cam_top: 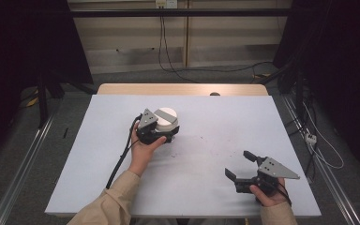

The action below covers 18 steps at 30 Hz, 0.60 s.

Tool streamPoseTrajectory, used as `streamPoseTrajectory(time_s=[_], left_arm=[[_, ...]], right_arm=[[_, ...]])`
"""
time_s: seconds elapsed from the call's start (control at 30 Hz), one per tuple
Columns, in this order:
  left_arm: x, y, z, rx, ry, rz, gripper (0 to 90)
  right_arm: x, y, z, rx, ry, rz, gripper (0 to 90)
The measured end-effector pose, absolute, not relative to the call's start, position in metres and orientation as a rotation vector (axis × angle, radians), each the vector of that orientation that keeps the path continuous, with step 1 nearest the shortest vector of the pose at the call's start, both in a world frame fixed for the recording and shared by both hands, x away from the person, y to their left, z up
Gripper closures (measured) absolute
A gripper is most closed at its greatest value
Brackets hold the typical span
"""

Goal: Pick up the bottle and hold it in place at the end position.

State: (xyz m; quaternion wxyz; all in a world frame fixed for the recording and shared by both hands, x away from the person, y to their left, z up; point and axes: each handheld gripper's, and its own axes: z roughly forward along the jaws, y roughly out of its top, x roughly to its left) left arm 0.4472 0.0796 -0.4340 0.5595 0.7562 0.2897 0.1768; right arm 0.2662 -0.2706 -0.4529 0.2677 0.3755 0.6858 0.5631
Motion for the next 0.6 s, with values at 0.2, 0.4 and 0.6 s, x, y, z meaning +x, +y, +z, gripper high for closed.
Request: streamPoseTrajectory(time_s=[0.2, 0.4, 0.6], left_arm=[[0.449, 0.077, -0.435, 1.793, 0.687, 0.418, 18.4], [0.45, 0.071, -0.434, 1.795, 0.676, 0.413, 18.4], [0.451, 0.068, -0.435, 1.805, 0.671, 0.415, 18.4]], right_arm=[[0.267, -0.27, -0.453, 1.011, 1.855, 1.515, 4.2], [0.267, -0.27, -0.453, 1.01, 1.855, 1.515, 4.2], [0.267, -0.27, -0.453, 1.01, 1.857, 1.514, 4.2]])
